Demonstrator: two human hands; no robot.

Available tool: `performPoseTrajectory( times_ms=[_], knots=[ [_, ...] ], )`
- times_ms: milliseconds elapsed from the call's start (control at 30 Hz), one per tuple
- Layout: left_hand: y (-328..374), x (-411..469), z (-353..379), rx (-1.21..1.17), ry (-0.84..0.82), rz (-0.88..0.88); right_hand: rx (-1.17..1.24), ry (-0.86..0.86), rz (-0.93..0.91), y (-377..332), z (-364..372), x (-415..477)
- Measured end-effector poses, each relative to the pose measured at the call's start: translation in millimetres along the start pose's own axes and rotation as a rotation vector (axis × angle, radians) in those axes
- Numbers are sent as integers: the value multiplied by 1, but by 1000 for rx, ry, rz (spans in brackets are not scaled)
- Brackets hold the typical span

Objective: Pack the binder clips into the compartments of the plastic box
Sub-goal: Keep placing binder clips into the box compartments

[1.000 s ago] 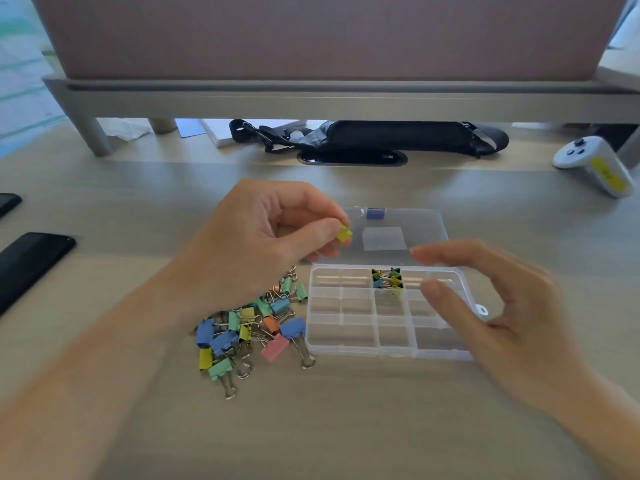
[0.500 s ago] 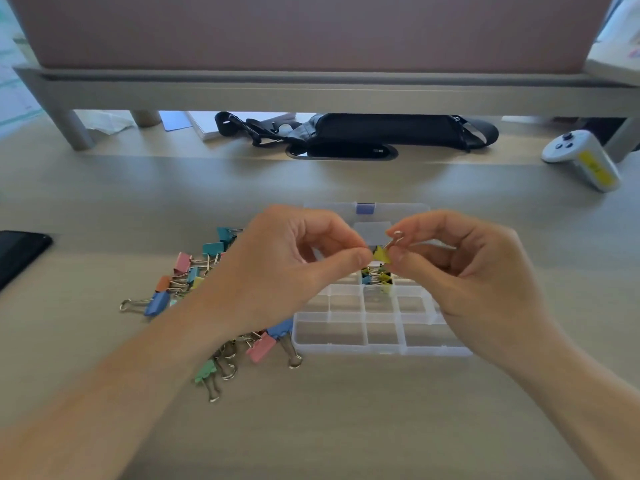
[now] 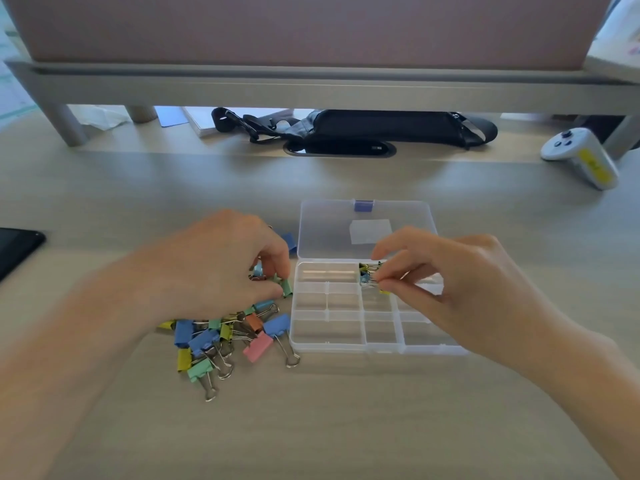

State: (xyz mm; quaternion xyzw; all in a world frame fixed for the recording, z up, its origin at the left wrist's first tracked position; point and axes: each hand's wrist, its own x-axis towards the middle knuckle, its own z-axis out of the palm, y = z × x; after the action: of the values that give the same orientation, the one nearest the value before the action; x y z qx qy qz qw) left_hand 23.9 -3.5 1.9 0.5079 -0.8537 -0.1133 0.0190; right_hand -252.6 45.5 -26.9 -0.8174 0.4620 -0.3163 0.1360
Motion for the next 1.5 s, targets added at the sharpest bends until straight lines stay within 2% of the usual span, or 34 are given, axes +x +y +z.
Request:
performPoseTrajectory(
  times_ms=[167,333,633,800,900,1067,1200,1500],
  knots=[
    [3,2,4,-17,5,-2,-81,49,-138,8,4,-3],
    [5,2,3,-47,-18,2,-118,4,-172,12,4,-1],
    [7,4,10,-40,25,18,-554,-183,-215,7,-1,8],
    [3,2,7,-42,52,16,-455,-130,-230,10,-4,11],
    [6,1,-3,-124,126,20,-442,-125,-240,13,-3,14],
    [39,8,1,-371,158,117,-489,-164,-274,12,-5,18],
    [59,19,18,-343,133,207,-515,-204,-314,14,-4,19],
    [63,26,30,-385,251,178,-268,-163,-98,7,-11,18]
  ],
)
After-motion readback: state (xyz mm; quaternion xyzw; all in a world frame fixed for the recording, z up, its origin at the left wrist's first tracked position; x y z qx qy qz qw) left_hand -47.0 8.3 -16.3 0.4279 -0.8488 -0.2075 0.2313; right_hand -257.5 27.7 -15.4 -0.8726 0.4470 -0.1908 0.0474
